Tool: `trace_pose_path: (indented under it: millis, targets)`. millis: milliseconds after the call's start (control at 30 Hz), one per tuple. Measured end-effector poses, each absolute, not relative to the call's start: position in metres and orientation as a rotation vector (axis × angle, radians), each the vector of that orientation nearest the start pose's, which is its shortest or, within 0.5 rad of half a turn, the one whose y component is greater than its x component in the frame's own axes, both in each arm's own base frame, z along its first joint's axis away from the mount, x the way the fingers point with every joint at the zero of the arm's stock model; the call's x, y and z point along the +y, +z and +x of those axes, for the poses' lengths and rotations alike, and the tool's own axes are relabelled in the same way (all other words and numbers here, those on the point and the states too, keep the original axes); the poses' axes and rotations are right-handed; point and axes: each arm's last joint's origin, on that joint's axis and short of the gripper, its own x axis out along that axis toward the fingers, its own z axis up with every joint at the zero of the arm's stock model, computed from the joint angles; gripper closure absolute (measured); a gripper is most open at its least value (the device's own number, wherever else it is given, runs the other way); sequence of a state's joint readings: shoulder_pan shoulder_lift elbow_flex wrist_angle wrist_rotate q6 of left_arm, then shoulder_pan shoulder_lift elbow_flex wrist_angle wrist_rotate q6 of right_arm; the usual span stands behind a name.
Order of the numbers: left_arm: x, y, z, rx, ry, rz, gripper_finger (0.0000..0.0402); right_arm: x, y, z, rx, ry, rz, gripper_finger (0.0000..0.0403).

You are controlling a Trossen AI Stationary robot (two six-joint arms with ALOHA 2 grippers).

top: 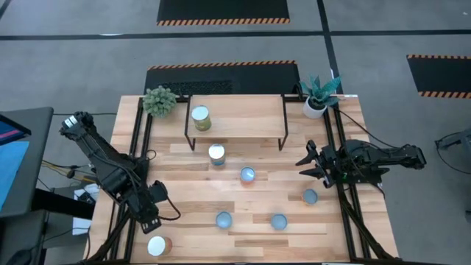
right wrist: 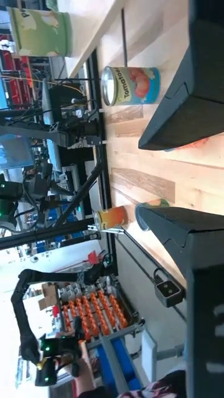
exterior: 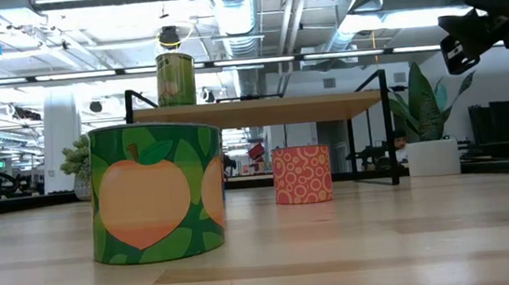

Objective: Pick and place cans onto a shelf
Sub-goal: Put the canned green beans on the shelf

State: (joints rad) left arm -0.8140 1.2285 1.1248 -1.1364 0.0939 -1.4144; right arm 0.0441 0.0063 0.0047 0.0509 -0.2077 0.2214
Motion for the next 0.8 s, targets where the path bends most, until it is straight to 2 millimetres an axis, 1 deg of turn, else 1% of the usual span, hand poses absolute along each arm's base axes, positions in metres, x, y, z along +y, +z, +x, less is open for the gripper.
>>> trace_pose_path:
  millis: [67, 133, 267, 400, 567, 633, 700, 800]
  targets:
    - [-0.160, 0.296, 0.143, 1.363, 0.197, -0.701, 0.0297, 0.010, 0.170, 0.097, -0.019, 0.256, 0.234, 0.0221]
    - [-0.167, 0.297, 0.141, 1.303, 0.164, -0.697, 0.0297, 0.010, 0.169, 0.097, -0.019, 0.256, 0.234, 0.0221]
    - [-0.189, 0.297, 0.139, 1.214, 0.092, -0.732, 0.0297, 0.010, 0.169, 0.097, -0.018, 0.257, 0.234, 0.0221]
    - [-0.219, 0.285, 0.136, 1.225, 0.050, -0.760, 0.0297, 0.010, 0.169, 0.097, -0.019, 0.257, 0.233, 0.0221]
    - [-0.250, 0.261, 0.128, 1.275, 0.074, -0.741, 0.0297, 0.010, 0.169, 0.097, -0.019, 0.257, 0.233, 0.0221]
    - [-0.257, 0.252, 0.126, 1.287, 0.099, -0.714, 0.0297, 0.010, 0.169, 0.097, -0.018, 0.257, 0.233, 0.0221]
    - [-0.262, 0.248, 0.124, 1.281, 0.113, -0.701, 0.0297, 0.010, 0.169, 0.097, -0.018, 0.257, 0.233, 0.0221]
    - [-0.263, 0.245, 0.124, 1.265, 0.132, -0.688, 0.0297, 0.010, 0.169, 0.097, -0.018, 0.257, 0.233, 0.0221]
